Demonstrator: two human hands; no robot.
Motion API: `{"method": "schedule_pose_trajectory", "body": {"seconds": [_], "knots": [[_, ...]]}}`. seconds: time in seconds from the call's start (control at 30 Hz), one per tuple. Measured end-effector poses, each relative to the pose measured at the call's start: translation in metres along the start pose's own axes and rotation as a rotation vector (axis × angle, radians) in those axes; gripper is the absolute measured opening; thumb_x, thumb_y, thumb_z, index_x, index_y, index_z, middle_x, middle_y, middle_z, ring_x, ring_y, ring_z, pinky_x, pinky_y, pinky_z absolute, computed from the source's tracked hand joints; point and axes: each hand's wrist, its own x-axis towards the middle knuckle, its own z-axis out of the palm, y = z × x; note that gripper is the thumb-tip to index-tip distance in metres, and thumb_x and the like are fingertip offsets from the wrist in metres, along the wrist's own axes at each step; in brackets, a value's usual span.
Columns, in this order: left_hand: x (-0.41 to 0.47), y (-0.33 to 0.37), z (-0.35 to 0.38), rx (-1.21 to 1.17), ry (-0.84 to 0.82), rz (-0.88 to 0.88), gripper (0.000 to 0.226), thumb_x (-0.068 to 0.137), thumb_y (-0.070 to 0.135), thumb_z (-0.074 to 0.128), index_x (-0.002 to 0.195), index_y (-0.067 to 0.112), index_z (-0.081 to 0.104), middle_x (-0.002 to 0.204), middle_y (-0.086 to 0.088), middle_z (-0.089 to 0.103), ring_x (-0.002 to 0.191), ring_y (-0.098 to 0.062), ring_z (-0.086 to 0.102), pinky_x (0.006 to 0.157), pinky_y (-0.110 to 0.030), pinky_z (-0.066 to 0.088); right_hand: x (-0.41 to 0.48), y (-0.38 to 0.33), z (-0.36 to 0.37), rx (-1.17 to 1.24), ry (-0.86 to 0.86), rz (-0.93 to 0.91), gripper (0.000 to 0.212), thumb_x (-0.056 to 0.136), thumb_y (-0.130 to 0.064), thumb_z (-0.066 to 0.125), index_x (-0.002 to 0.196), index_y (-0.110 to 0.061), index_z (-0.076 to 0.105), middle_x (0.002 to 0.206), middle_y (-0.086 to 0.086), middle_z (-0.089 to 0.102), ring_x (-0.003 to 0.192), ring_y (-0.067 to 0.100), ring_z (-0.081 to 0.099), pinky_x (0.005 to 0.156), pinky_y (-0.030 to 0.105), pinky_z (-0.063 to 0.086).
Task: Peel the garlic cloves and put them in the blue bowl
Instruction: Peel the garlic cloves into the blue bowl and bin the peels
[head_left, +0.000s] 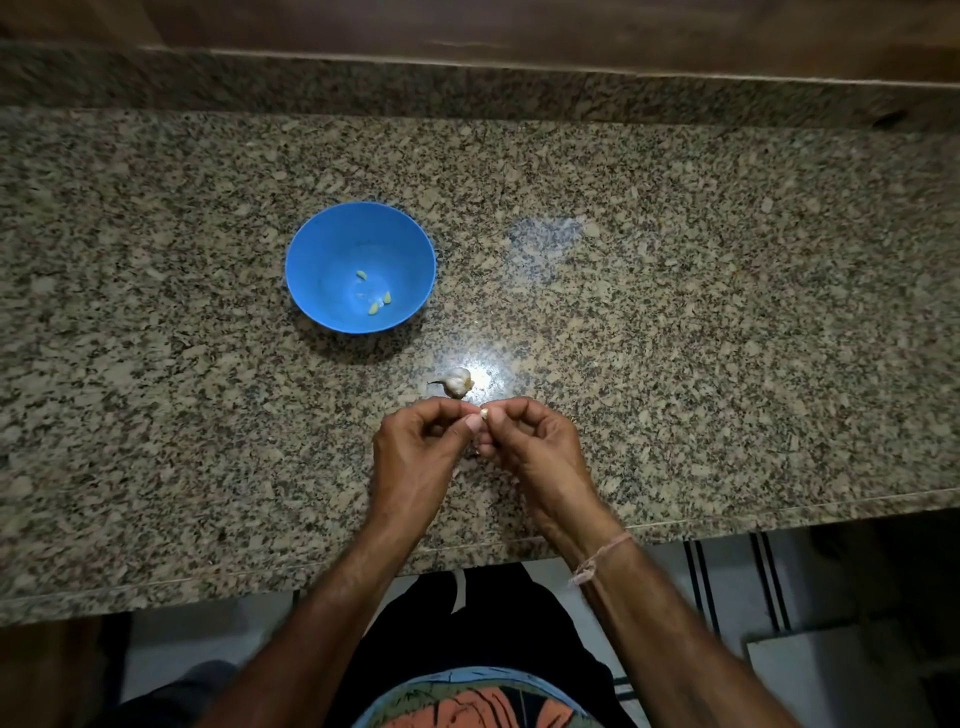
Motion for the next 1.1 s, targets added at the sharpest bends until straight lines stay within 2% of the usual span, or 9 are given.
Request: {"method": "schedule_pose_trajectory", "body": {"seconds": [0.33,0.4,0.47,0.57,0.67,0.8,0.93,1.03,1.1], "knots": [[-0.002,0.008,0.003,0.005,0.027,0.043,0.004,0.095,0.014,0.076,0.098,0.014,0.079,0.084,0.001,0.079,0.079,-0.017,0.078,0.073,-0.033,0.064,-0.002,0.004,-0.002,-0.097,0.028,-0.146,0.011,0.096,-0.009,0.072,0.105,-0.003,0.071,0.093,0.011,0.076,0.081,0.019,0.068,0.079,0.031,0.061],[-0.002,0.010,0.004,0.019,0.034,0.032,0.003,0.095,0.014,0.076,0.096,0.013,0.078,0.082,0.000,0.079,0.075,-0.015,0.077,0.069,-0.030,0.063,-0.002,0.003,-0.001,-0.119,0.029,-0.164,0.010,0.096,-0.008,0.071,0.104,-0.003,0.071,0.093,0.011,0.076,0.082,0.021,0.068,0.080,0.034,0.062],[-0.002,0.011,0.005,0.033,0.050,0.013,0.003,0.094,0.015,0.076,0.094,0.013,0.077,0.080,-0.001,0.077,0.070,-0.013,0.076,0.065,-0.025,0.060,-0.003,0.004,0.001,-0.146,0.023,-0.175,0.009,0.096,-0.008,0.071,0.103,-0.003,0.072,0.095,0.014,0.077,0.084,0.024,0.070,0.082,0.038,0.063],[0.001,0.011,0.005,0.051,0.064,-0.007,0.006,0.093,0.019,0.077,0.092,0.014,0.075,0.079,-0.004,0.076,0.072,-0.019,0.076,0.065,-0.031,0.062,-0.004,0.006,0.002,-0.148,-0.002,-0.189,0.012,0.095,-0.009,0.074,0.105,-0.003,0.073,0.103,0.017,0.077,0.095,0.032,0.073,0.087,0.043,0.063],[0.004,0.012,0.001,0.028,0.033,-0.012,0.004,0.093,0.019,0.077,0.094,0.015,0.077,0.080,-0.002,0.078,0.076,-0.018,0.077,0.070,-0.029,0.062,-0.004,0.004,0.001,-0.148,-0.013,-0.216,0.016,0.093,-0.007,0.076,0.107,-0.001,0.072,0.107,0.017,0.076,0.102,0.035,0.074,0.085,0.039,0.063],[0.004,0.013,-0.004,0.020,-0.041,-0.008,0.009,0.095,0.027,0.076,0.098,0.020,0.081,0.089,0.003,0.080,0.090,-0.016,0.077,0.083,-0.031,0.062,-0.001,-0.001,-0.004,-0.214,0.010,-0.271,0.014,0.094,-0.007,0.075,0.106,-0.001,0.074,0.102,0.012,0.078,0.094,0.023,0.075,0.077,0.030,0.061],[0.006,0.011,-0.003,0.070,-0.061,-0.001,0.021,0.097,0.037,0.072,0.094,0.018,0.077,0.083,0.001,0.076,0.078,-0.010,0.071,0.069,-0.023,0.056,0.001,0.002,-0.006,-0.364,-0.034,-0.381,0.013,0.096,-0.012,0.075,0.106,-0.005,0.077,0.102,0.006,0.079,0.099,0.023,0.076,0.085,0.038,0.063],[0.006,0.009,0.001,0.142,-0.075,0.010,0.021,0.104,0.033,0.062,0.097,0.016,0.070,0.081,0.004,0.070,0.070,0.005,0.061,0.062,-0.012,0.047,0.001,0.010,-0.004,-0.376,-0.018,-0.401,0.010,0.097,-0.011,0.074,0.105,-0.008,0.078,0.101,0.004,0.079,0.100,0.023,0.076,0.089,0.046,0.064],[0.003,0.007,0.007,0.203,-0.090,0.029,0.023,0.109,0.030,0.053,0.099,0.013,0.063,0.084,0.006,0.066,0.070,0.007,0.058,0.060,-0.009,0.044,0.001,0.016,-0.002,-0.392,0.026,-0.399,0.008,0.097,-0.015,0.075,0.102,-0.008,0.076,0.100,0.004,0.078,0.098,0.023,0.076,0.087,0.049,0.064]]}}
